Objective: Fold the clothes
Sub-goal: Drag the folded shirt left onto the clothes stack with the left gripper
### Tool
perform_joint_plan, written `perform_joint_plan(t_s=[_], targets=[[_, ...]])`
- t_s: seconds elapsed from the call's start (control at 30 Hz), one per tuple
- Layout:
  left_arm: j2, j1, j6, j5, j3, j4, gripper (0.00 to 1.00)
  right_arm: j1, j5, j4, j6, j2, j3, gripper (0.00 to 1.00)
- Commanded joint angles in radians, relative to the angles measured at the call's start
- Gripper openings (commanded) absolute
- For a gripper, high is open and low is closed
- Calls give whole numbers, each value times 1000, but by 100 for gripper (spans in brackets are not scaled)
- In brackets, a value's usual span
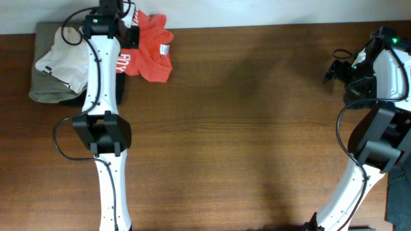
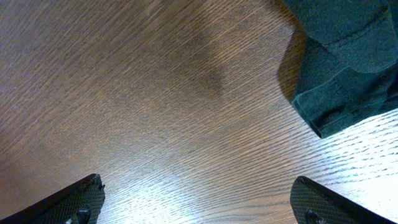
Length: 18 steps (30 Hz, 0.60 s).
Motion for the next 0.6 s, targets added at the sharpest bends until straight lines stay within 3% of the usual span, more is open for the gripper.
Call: perform_joint_plan(t_s=[0.0,0.57], targets=[[2,43,-37,-18,93,-14,1,3,5,-1,6,-32,18,99],[-8,244,-161,-14,109,24,1,3,5,-1,6,-32,18,99]])
